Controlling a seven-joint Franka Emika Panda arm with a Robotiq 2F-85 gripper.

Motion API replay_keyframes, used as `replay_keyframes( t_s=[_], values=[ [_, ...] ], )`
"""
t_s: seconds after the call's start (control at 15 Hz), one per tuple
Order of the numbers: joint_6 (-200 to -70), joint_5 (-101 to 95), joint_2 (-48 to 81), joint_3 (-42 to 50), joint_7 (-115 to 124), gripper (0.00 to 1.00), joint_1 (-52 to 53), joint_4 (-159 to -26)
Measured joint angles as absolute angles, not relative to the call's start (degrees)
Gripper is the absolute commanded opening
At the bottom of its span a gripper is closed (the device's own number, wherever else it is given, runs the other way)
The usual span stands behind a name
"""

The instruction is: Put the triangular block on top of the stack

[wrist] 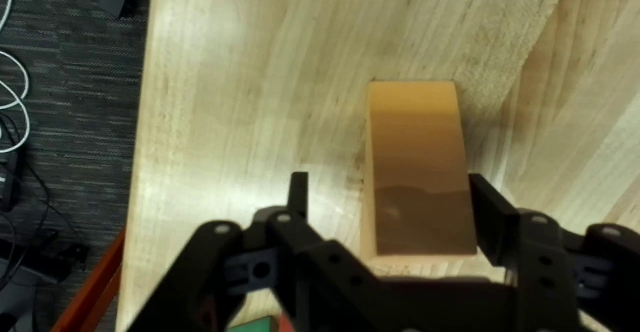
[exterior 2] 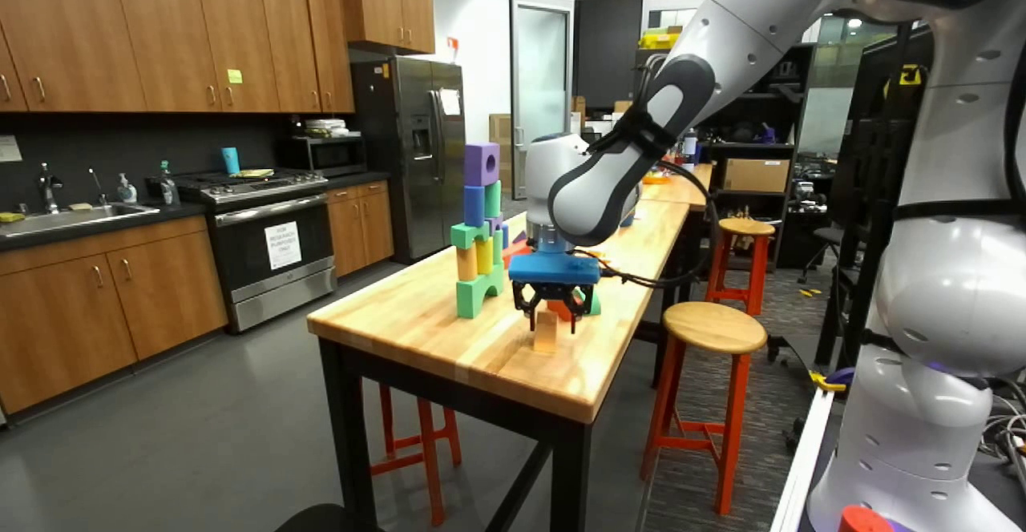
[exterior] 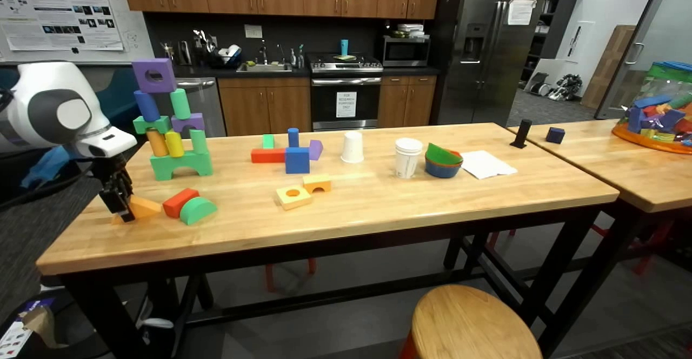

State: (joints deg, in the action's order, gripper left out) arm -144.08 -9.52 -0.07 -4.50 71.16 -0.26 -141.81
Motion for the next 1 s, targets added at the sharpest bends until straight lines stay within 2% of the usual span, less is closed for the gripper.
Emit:
replay_keyframes(
  t_s=[0.2, 0.27, 0.73, 1.0],
  values=[
    [-144.99, -9.77, -0.07, -4.46, 71.16, 0.21, -0.05, -141.82],
    [-145.16, -9.91, -0.07, -4.46, 71.16, 0.16, 0.01, -141.82],
    [-145.11, -11.09, -0.11, -4.45, 71.13, 0.16, 0.77, -141.82],
    [-140.74, -12.44, -2.17, -4.46, 71.02, 0.16, 1.06, -141.51]
  ],
)
